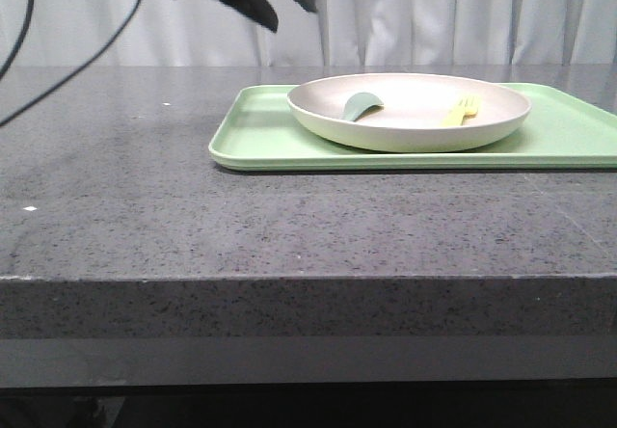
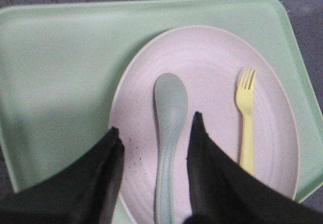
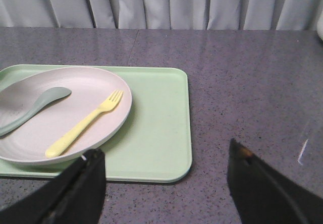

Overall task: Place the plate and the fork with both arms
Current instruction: 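Release the plate on the tray and raise the left gripper away, then lower the right gripper over the yellow fork and grasp it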

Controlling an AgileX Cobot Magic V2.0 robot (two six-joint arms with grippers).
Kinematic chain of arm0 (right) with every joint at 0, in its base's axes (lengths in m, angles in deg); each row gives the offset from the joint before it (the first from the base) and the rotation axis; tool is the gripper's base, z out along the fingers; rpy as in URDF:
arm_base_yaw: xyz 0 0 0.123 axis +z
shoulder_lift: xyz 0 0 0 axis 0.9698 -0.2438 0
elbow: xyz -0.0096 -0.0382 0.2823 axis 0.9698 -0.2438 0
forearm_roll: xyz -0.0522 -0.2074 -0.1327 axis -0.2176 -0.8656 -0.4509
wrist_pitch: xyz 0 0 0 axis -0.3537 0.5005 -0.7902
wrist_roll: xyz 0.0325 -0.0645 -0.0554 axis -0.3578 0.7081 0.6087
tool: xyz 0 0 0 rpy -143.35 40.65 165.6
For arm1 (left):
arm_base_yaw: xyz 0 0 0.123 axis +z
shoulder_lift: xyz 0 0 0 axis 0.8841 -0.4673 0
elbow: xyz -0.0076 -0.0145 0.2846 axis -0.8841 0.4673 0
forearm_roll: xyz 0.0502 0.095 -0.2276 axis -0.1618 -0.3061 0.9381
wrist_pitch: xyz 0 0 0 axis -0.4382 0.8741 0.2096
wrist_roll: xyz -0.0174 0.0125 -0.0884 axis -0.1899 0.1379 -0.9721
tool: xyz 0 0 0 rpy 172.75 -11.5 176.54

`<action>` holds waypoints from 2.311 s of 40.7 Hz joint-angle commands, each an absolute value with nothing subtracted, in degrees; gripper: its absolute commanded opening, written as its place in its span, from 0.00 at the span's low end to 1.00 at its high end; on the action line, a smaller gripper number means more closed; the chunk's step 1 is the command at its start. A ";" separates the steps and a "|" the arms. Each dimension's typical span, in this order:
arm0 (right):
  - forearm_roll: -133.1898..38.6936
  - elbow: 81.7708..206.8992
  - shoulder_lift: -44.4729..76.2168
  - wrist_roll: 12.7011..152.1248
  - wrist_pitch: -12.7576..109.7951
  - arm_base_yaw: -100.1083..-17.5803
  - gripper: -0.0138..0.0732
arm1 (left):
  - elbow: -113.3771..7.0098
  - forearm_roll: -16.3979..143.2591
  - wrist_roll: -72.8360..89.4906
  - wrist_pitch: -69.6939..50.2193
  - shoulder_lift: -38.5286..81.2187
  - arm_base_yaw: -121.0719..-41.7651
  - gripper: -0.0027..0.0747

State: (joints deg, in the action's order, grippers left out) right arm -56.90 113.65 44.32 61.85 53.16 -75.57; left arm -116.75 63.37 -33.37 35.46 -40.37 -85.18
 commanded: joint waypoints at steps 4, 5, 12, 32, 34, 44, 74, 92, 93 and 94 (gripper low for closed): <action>-56.80 115.67 43.93 62.21 48.86 -75.79 0.77 | -120.96 58.70 -31.80 41.43 -36.03 -84.83 0.02; -56.80 115.67 43.93 62.21 48.80 -75.79 0.77 | -121.07 57.39 -31.80 42.42 -36.07 -84.83 0.01; -56.80 115.67 43.93 62.21 48.41 -75.79 0.77 | -121.07 52.15 -31.80 47.50 -35.01 -84.83 0.01; -56.80 115.67 43.93 62.21 48.67 -75.79 0.77 | -92.14 41.81 -33.34 20.08 -13.16 -84.83 0.01; -56.80 115.67 43.93 62.21 48.67 -75.79 0.77 | -85.53 40.73 -33.34 13.95 -9.78 -84.83 0.01; -56.80 115.67 43.93 62.21 48.60 -75.79 0.77 | -54.19 39.85 -33.34 -9.20 7.56 -84.83 0.01; -49.79 118.57 31.98 62.21 49.29 -72.53 0.77 | -27.63 39.82 -34.72 -3.50 54.66 -67.60 0.01; -46.09 143.04 3.16 62.10 57.74 -60.35 0.71 | -26.01 39.68 -34.63 -1.33 60.05 -67.45 0.01; -45.78 144.84 1.45 61.66 59.21 -60.40 0.71 | -26.01 39.68 -34.63 -1.33 60.05 -67.45 0.01; -45.70 146.63 -0.23 60.97 61.32 -60.47 0.71 | -26.01 39.68 -34.63 -1.33 60.05 -67.45 0.01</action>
